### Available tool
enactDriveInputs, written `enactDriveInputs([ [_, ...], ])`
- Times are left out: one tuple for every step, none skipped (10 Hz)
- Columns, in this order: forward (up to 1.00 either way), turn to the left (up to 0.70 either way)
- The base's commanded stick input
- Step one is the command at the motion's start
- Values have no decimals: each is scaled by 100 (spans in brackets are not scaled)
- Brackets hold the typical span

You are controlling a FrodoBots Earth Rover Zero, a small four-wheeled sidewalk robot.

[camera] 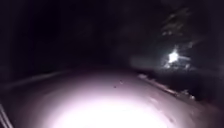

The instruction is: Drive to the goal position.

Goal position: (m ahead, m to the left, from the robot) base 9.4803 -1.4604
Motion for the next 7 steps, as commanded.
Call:
enactDriveInputs([
  [100, 0],
  [100, 0],
  [100, 0],
  [100, 0],
  [100, 0],
  [100, 0],
  [100, 0],
])
